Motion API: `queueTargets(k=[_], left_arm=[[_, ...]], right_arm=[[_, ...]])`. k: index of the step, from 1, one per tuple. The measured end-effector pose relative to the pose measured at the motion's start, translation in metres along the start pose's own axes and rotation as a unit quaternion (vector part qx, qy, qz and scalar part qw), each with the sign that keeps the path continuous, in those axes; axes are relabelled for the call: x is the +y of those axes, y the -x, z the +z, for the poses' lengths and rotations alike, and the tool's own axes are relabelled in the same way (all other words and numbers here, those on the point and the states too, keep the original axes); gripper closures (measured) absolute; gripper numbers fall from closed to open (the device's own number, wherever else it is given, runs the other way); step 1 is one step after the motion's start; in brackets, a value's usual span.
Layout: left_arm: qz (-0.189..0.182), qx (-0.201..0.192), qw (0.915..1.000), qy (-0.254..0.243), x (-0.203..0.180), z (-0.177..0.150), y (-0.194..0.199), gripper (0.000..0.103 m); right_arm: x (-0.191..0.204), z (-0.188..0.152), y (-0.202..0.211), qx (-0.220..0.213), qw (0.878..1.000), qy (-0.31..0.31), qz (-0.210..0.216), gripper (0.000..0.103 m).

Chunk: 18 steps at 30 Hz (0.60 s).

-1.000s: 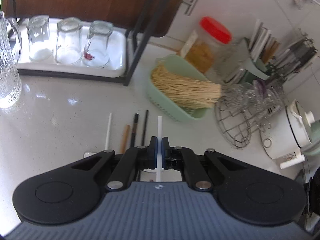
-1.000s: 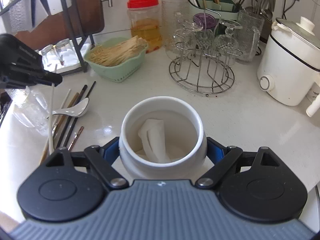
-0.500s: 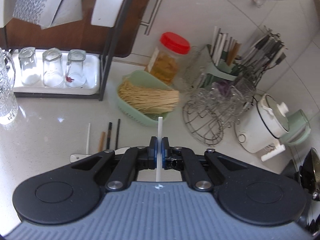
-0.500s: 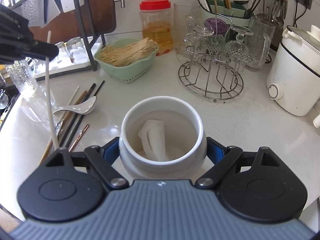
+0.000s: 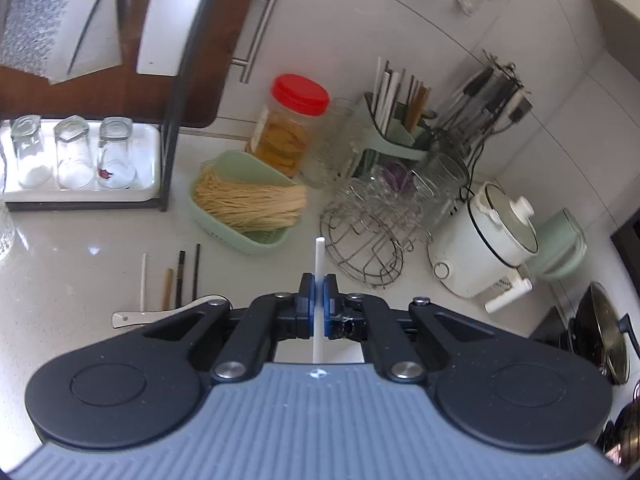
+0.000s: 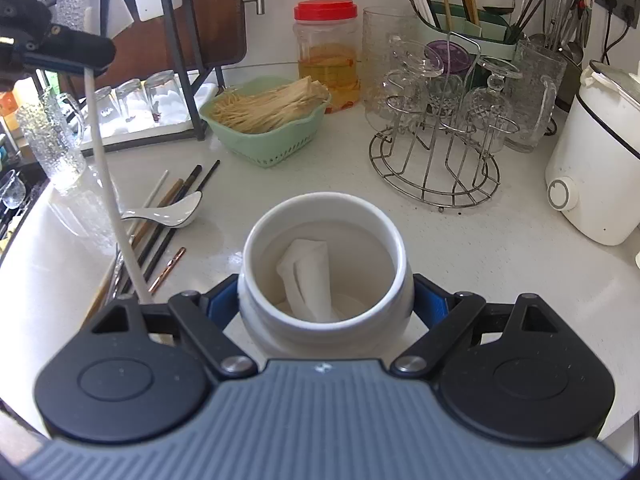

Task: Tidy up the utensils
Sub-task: 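Lift the white chopstick with the left gripper and carry it to the jar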

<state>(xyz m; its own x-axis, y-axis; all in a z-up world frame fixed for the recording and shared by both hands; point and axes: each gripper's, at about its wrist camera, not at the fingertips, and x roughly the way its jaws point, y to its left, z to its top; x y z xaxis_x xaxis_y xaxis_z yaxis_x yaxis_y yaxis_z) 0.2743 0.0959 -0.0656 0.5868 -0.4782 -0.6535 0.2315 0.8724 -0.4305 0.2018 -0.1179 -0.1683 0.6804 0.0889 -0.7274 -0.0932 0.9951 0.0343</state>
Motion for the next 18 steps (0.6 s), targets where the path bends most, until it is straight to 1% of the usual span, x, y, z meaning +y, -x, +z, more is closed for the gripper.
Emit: queueTargets(k=[4, 10, 13, 18], left_arm=[[-0.012, 0.005, 0.9999, -0.011, -0.009, 0.001, 0.000, 0.099], [-0.027, 0.001, 0.9992, -0.030, -0.023, 0.010, 0.006, 0.099], [-0.032, -0.012, 0.9984, -0.046, -0.030, 0.019, 0.016, 0.099], [-0.041, -0.043, 0.9956, -0.073, -0.043, 0.039, 0.035, 0.099]], right_arm=[[0.000, 0.001, -0.001, -0.001, 1.000, 0.003, 0.003, 0.013], [0.001, 0.001, -0.002, -0.004, 1.000, 0.004, 0.005, 0.013], [0.001, 0.001, -0.002, -0.004, 1.000, 0.005, 0.006, 0.013], [0.001, 0.001, -0.002, -0.004, 1.000, 0.005, 0.006, 0.013]])
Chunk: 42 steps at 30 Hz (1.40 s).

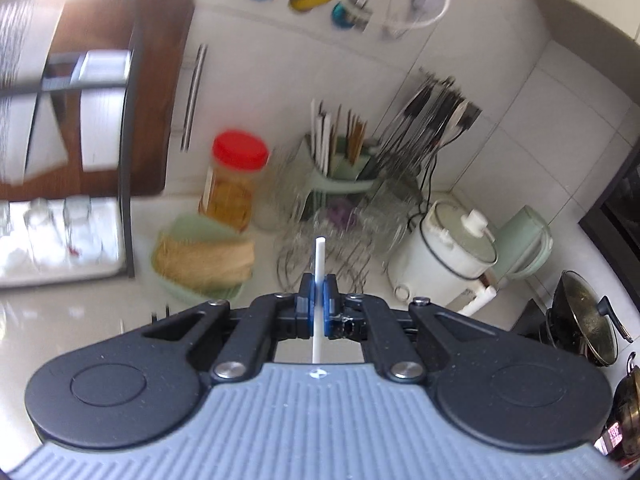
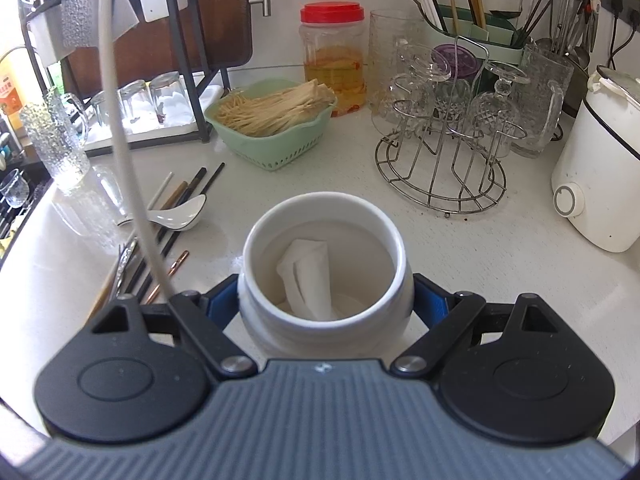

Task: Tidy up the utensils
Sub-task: 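Lift the white chopstick with the left gripper and carry it to the jar, then lower the chopstick into the jar and open the left gripper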

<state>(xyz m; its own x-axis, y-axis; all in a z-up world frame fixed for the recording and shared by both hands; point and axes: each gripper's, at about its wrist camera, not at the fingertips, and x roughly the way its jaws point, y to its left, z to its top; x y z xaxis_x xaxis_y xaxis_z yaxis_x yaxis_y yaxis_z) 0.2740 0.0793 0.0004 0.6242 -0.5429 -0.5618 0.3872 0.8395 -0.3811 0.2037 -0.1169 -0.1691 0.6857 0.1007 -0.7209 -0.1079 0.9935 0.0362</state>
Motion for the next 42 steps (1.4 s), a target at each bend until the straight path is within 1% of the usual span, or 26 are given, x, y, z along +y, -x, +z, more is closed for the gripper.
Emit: queueTargets(k=[6, 11, 15, 17, 20, 22, 27, 30, 34, 36, 42], left_arm=[[-0.008, -0.034, 0.9990, -0.030, -0.017, 0.025, 0.014, 0.099], [-0.020, -0.042, 0.9976, -0.050, -0.036, 0.036, 0.014, 0.099], [-0.032, -0.049, 0.9965, -0.061, -0.048, 0.035, 0.010, 0.099], [-0.035, -0.055, 0.9958, -0.065, -0.055, 0.032, 0.006, 0.099], [-0.032, -0.053, 0.9941, -0.088, -0.067, 0.026, -0.006, 0.099], [-0.039, -0.044, 0.9937, -0.095, -0.072, 0.020, -0.015, 0.099], [-0.032, -0.020, 0.9907, -0.131, -0.080, -0.001, -0.039, 0.099], [-0.031, -0.012, 0.9868, -0.158, -0.083, -0.018, -0.052, 0.099], [-0.032, 0.008, 0.9825, -0.183, -0.084, -0.039, -0.068, 0.099], [-0.031, 0.008, 0.9802, -0.196, -0.085, -0.047, -0.073, 0.099], [-0.029, 0.018, 0.9798, -0.197, -0.084, -0.053, -0.085, 0.099]], right_arm=[[0.000, 0.000, 0.000, -0.003, 1.000, -0.002, 0.000, 0.013], [0.000, -0.001, 0.001, -0.004, 1.000, -0.002, 0.000, 0.013], [0.000, -0.001, 0.001, -0.004, 1.000, -0.002, 0.000, 0.013], [0.000, -0.001, 0.001, -0.004, 1.000, -0.002, 0.001, 0.013], [-0.001, 0.000, 0.001, -0.004, 1.000, -0.004, 0.002, 0.013], [0.000, 0.000, 0.001, -0.005, 1.000, -0.002, 0.002, 0.013], [0.000, -0.001, 0.000, -0.006, 1.000, 0.000, 0.004, 0.013], [-0.001, -0.001, 0.000, -0.007, 1.000, 0.000, 0.006, 0.013], [-0.001, -0.001, 0.000, -0.008, 1.000, 0.000, 0.007, 0.013], [-0.001, -0.002, 0.000, -0.008, 1.000, 0.000, 0.007, 0.013], [-0.001, -0.001, 0.000, -0.009, 1.000, 0.001, 0.007, 0.013]])
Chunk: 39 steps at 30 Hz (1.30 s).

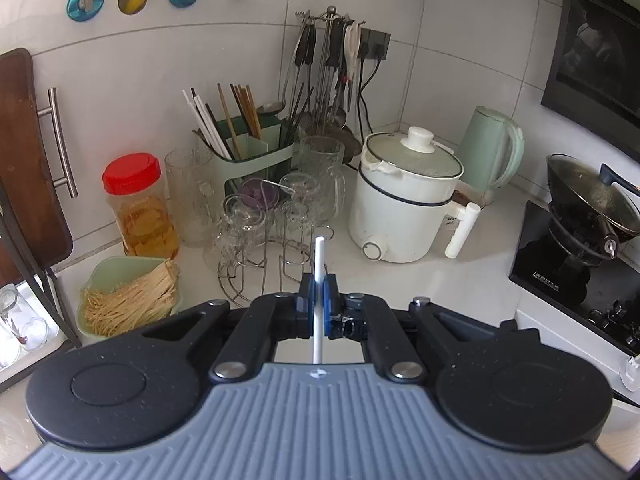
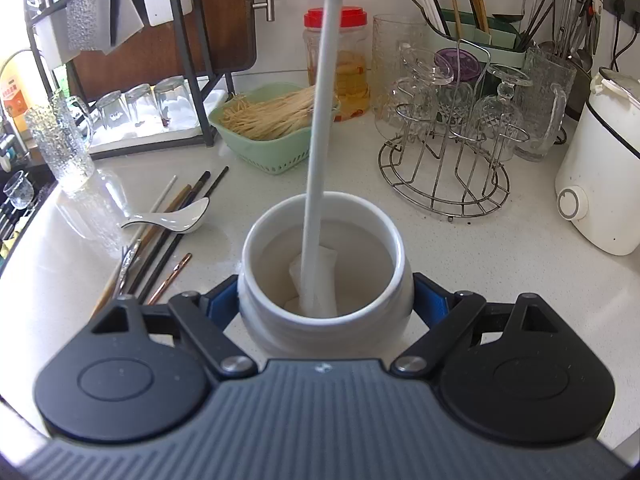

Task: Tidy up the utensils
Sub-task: 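Lower the chopstick into the jar and open the left gripper, then move the left gripper back over the utensil pile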

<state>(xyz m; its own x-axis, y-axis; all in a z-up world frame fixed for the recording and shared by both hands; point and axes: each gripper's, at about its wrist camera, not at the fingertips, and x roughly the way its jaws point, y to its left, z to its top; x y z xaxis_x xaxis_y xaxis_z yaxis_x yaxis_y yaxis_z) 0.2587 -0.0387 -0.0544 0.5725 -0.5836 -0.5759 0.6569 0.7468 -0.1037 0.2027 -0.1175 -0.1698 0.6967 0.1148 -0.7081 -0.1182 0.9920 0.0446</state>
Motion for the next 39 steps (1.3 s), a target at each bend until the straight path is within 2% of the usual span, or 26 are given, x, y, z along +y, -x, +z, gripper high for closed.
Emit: queueTargets(k=[8, 12, 17, 19, 22, 24, 27, 31, 39], left_arm=[[0.008, 0.007, 0.9999, 0.008, 0.004, 0.005, -0.017, 0.099], [-0.006, 0.016, 0.9990, 0.040, 0.014, 0.011, -0.022, 0.098], [-0.001, 0.030, 0.9975, 0.064, 0.023, 0.013, -0.023, 0.096], [0.001, 0.034, 0.9966, 0.075, 0.028, 0.012, -0.021, 0.091], [0.007, 0.031, 0.9948, 0.097, 0.035, 0.008, -0.015, 0.075], [0.010, 0.029, 0.9936, 0.108, 0.040, 0.004, -0.007, 0.072], [0.024, 0.024, 0.9915, 0.126, 0.048, -0.004, 0.008, 0.068], [0.052, 0.021, 0.9871, 0.150, 0.062, -0.021, 0.031, 0.068], [0.112, 0.042, 0.9698, 0.213, 0.102, -0.065, 0.062, 0.067]], right_arm=[[0.000, 0.000, 0.000, 0.000, 1.000, 0.001, 0.000, 0.012], [0.001, 0.001, 0.000, 0.000, 1.000, 0.004, 0.001, 0.012], [0.000, 0.001, 0.000, 0.000, 1.000, 0.003, 0.002, 0.013], [0.000, 0.000, 0.000, 0.000, 1.000, 0.003, 0.002, 0.013], [0.000, 0.000, 0.000, 0.000, 1.000, 0.004, 0.002, 0.013], [0.000, 0.000, 0.000, 0.000, 1.000, 0.003, 0.002, 0.013], [0.000, 0.000, 0.000, -0.001, 1.000, 0.004, 0.002, 0.013], [0.000, -0.001, -0.001, -0.002, 1.000, 0.002, 0.002, 0.013], [0.001, 0.001, -0.001, 0.002, 1.000, 0.000, -0.003, 0.013]])
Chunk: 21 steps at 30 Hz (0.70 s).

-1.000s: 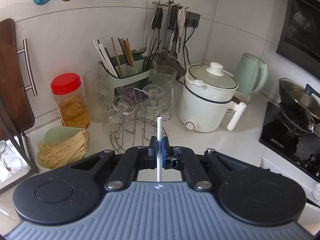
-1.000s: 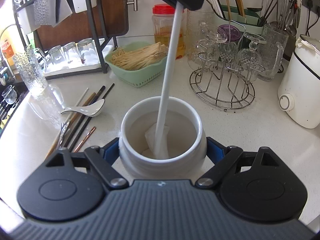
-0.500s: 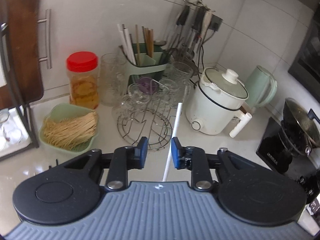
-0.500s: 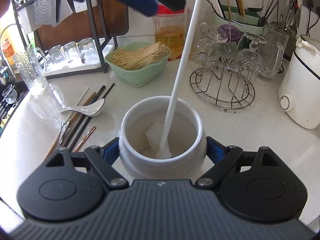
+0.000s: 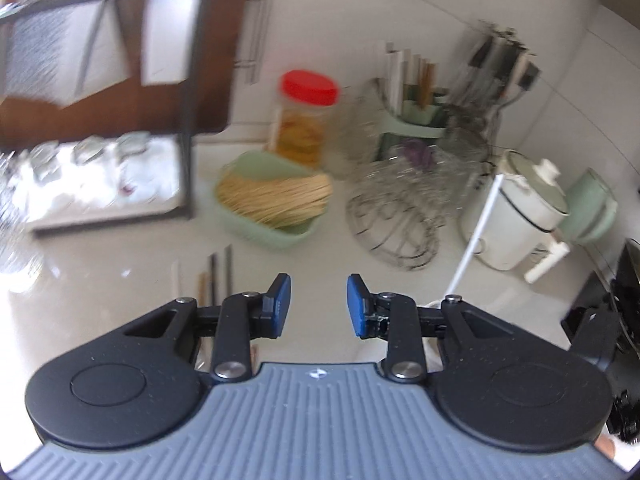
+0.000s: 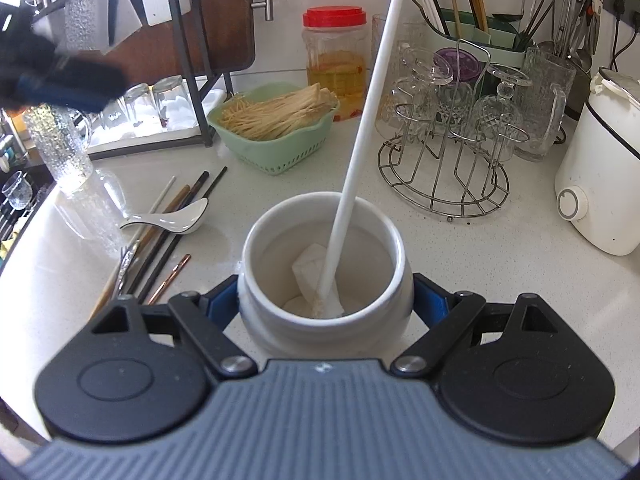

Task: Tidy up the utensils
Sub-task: 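Move the left gripper back over the utensil pile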

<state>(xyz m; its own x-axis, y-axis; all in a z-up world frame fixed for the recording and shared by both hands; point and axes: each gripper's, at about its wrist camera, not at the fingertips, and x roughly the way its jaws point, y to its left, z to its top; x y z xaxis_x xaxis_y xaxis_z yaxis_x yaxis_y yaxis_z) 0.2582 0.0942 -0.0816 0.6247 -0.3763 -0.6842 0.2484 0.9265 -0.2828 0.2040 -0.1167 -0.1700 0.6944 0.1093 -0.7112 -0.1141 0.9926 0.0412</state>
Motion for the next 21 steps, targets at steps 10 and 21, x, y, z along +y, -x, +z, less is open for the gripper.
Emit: queueTargets(k=[10, 21], left_arm=[[0.019, 0.058, 0.9945, 0.085, 0.045, -0.041, -0.004, 0.067], [0.061, 0.110, 0.9831, 0.133, 0.073, -0.071, -0.040, 0.068]], right_arm=[[0.001, 0.002, -0.001, 0.008, 1.000, -0.005, -0.004, 0.013], [0.000, 0.003, -0.003, 0.016, 1.000, 0.001, 0.001, 0.013]])
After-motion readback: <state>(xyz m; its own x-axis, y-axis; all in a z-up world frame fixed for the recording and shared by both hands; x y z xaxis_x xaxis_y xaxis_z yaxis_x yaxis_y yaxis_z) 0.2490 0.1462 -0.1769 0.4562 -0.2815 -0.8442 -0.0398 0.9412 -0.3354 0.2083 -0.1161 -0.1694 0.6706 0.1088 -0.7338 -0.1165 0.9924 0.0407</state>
